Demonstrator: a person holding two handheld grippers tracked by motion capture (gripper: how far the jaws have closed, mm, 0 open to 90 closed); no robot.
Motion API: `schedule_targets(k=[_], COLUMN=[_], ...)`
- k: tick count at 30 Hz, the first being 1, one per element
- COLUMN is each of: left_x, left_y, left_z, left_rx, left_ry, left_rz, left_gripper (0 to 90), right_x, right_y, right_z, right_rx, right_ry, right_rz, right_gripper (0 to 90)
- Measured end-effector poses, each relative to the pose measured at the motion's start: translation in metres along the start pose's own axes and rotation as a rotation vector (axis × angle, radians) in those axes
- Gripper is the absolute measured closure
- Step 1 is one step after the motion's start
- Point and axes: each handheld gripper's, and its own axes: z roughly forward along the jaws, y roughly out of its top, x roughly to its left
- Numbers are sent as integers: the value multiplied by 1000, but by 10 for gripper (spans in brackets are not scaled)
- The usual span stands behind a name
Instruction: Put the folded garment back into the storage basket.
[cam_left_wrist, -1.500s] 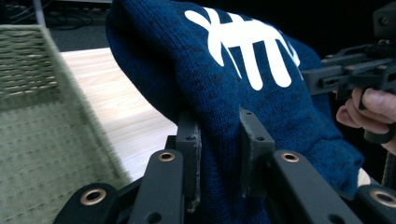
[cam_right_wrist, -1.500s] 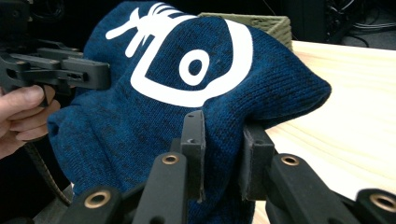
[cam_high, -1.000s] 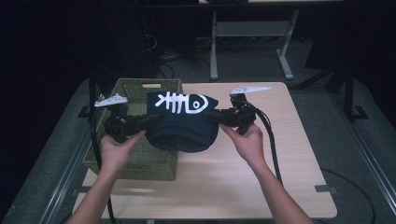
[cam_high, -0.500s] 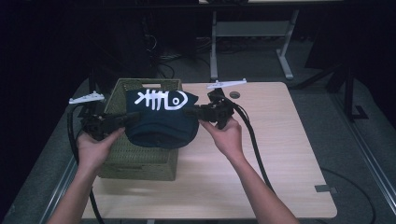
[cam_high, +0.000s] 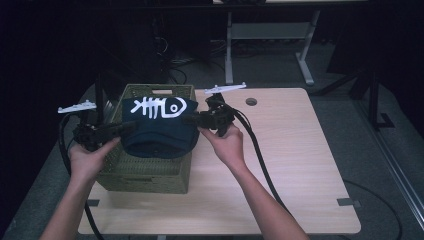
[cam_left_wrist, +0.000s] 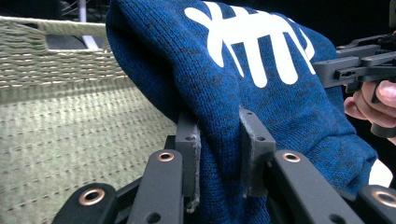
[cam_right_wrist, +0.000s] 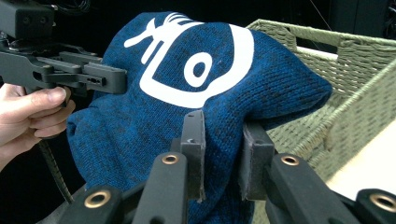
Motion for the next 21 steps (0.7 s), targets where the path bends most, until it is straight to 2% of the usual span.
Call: schedule_targets(k=[11, 21], left_x=[19, 34], left_y=[2, -2], left_z=[-16, -23], left_rx=[6, 12], left_ry=[28, 50], left_rz=[-13, -23], left_gripper=[722, 714], right_x=[9, 12], right_y=[8, 9], right_z=[25, 45], right_rx=[6, 9], right_ry=[10, 17], right_rz=[-3, 9], right_gripper=[744, 743])
